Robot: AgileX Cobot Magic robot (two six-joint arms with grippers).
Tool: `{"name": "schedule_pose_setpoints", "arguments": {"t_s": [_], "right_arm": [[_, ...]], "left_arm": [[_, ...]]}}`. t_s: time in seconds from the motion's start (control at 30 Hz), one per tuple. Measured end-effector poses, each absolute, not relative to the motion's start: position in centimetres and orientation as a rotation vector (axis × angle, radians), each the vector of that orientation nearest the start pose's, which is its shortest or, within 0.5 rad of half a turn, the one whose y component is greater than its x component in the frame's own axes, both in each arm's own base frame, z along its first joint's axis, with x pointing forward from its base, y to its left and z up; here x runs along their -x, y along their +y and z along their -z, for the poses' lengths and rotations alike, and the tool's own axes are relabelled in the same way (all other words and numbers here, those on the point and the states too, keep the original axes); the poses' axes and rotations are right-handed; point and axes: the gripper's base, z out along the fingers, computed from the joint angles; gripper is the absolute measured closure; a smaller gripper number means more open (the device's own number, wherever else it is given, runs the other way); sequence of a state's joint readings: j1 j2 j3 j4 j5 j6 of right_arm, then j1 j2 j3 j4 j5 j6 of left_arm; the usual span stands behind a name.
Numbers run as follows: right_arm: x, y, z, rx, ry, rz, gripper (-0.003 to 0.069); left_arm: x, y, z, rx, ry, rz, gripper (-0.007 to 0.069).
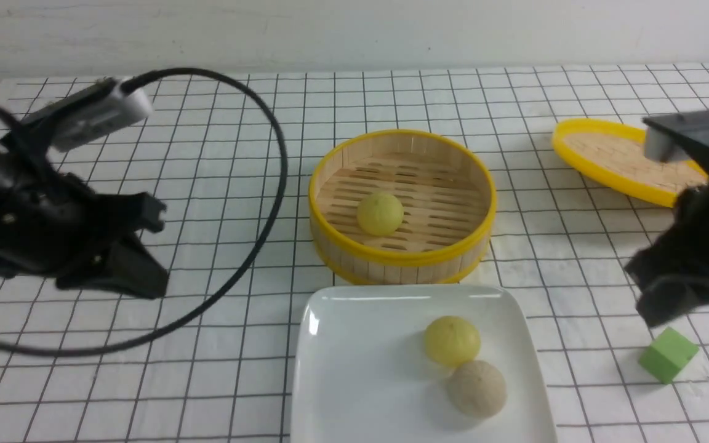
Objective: Put the steamed buns into the plate on the white-black tablecloth.
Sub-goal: 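Reach into the bamboo steamer and grasp a bun with the left gripper, then carry the bun from the bamboo steamer to the plate with the left gripper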
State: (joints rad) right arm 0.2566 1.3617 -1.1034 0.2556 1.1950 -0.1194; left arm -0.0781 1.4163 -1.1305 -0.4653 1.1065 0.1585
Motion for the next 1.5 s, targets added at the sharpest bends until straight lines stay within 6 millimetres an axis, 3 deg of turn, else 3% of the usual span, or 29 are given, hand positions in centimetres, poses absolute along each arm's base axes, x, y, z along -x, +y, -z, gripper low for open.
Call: {"name": "schedule_pose_setpoints", "arguments": {"t_s": [0.07, 0.17, 0.2, 0.27, 0.33, 0.37, 0.4, 0.6, 0.73, 0.83, 0.87, 0.93, 1.07, 1.1, 1.2, 1.27, 1.3, 1.4, 1.43, 1.47, 1.5], "right_arm": [[-22.6, 7.9, -29.4, 0.458, 2.904, -0.363, 0.0673], [-20.7, 7.2, -28.6, 0.458, 2.907, -0.335, 0.0673], [-20.7, 7.2, -28.6, 0.458, 2.906, -0.334, 0.0673], [-20.5, 7.1, -28.2, 0.453, 2.904, -0.332, 0.0673], [-20.7, 7.1, -28.2, 0.446, 2.887, -0.331, 0.0672], [-20.7, 7.1, -28.2, 0.446, 2.887, -0.331, 0.0672], [-20.8, 7.2, -28.2, 0.442, 2.873, -0.33, 0.0671], [-20.9, 7.2, -28.2, 0.439, 2.866, -0.331, 0.0669], [-21.0, 7.2, -28.3, 0.433, 2.849, -0.331, 0.0667], [-21.2, 7.3, -28.3, 0.425, 2.832, -0.337, 0.0667], [-21.2, 7.3, -28.3, 0.424, 2.831, -0.338, 0.0666], [-21.2, 7.3, -28.3, 0.423, 2.83, -0.338, 0.0666], [-21.2, 7.3, -28.3, 0.423, 2.83, -0.338, 0.0666], [-21.2, 7.3, -28.3, 0.423, 2.828, -0.338, 0.0666], [-21.2, 7.3, -28.3, 0.421, 2.826, -0.34, 0.0664], [-21.2, 7.3, -28.3, 0.42, 2.826, -0.344, 0.0664], [-21.2, 7.3, -28.3, 0.421, 2.826, -0.341, 0.0662], [-21.2, 7.3, -28.3, 0.42, 2.827, -0.343, 0.0659], [-21.2, 7.3, -28.3, 0.42, 2.827, -0.343, 0.0659], [-21.2, 7.3, -28.3, 0.42, 2.827, -0.343, 0.0659], [-21.2, 7.3, -28.3, 0.42, 2.827, -0.343, 0.0659]], "left_arm": [[-28.1, -7.1, -29.6, -0.142, 2.815, 0.62, 0.0622], [-32.4, -12.3, -29.7, -0.204, 2.775, 0.578, 0.0564], [-32.5, -12.3, -30.0, -0.189, 2.762, 0.582, 0.0564], [-34.8, -15.9, -29.7, -0.244, 2.734, 0.514, 0.0476], [-36.2, -18.3, -29.7, -0.267, 2.712, 0.473, 0.0401], [-36.3, -18.5, -29.3, -0.278, 2.719, 0.462, 0.0392], [-37.5, -20.7, -28.8, -0.313, 2.7, 0.414, 0.0319], [-40.2, -25.1, -25.7, -0.389, 2.682, 0.329, 0.0195], [-41.5, -26.1, -23.2, -0.333, 2.706, 0.343, 0.0216], [-41.9, -26.3, -21.2, -0.246, 2.758, 0.333, 0.036], [-42.0, -26.3, -20.8, -0.235, 2.774, 0.321, 0.0452], [-41.9, -26.2, -21.2, -0.246, 2.775, 0.314, 0.0563], [-40.8, -26.0, -24.4, -0.353, 2.764, 0.302, 0.0603], [-39.5, -25.6, -26.9, -0.424, 2.757, 0.29, 0.0604], [-36.5, -24.7, -31.6, -0.518, 2.71, 0.295, 0.0605], [-35.0, -24.3, -32.9, -0.54, 2.697, 0.303, 0.0605], [-32.6, -24.2, -33.3, -0.59, 2.716, 0.3, 0.0605], [-29.8, -25.0, -29.5, -0.7, 2.848, 0.238, 0.0599], [-29.7, -25.1, -29.2, -0.708, 2.857, 0.232, 0.0598], [-28.7, -25.7, -26.5, -0.754, 2.922, 0.195, 0.0587], [-28.4, -25.8, -25.9, -0.764, 2.937, 0.185, 0.0584]]}}
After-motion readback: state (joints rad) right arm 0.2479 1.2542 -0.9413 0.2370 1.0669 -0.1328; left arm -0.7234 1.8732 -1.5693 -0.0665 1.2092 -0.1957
